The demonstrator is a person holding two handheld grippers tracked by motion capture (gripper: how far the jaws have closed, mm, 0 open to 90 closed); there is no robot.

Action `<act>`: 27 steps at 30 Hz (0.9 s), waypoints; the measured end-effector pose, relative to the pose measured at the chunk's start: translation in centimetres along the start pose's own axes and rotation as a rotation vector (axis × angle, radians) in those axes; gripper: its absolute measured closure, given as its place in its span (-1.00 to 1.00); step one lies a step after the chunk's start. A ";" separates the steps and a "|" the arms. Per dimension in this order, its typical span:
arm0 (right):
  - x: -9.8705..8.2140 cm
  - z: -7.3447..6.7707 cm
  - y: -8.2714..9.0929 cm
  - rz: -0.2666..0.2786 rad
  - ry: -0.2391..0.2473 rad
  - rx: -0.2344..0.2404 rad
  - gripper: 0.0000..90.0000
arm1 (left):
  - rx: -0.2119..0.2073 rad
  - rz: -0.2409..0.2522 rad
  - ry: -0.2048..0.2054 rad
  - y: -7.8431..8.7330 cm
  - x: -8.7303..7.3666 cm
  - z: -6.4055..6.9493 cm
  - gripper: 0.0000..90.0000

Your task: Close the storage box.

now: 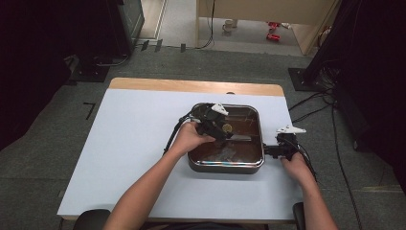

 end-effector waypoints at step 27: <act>0.0 0.0 0.0 0.002 -0.002 0.000 -0.82 | 0.109 0.112 0.134 7.1 -4.3 -0.4 -0.40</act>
Point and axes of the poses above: each handheld gripper's, and its own axes: y roughly backward along the jaws, x roughly out of its top, z roughly to its right, the point moved 10 cm from there along -y, roughly forward along the jaws, and after that the axes turned 10 degrees about -z, right-handed, at the moved point
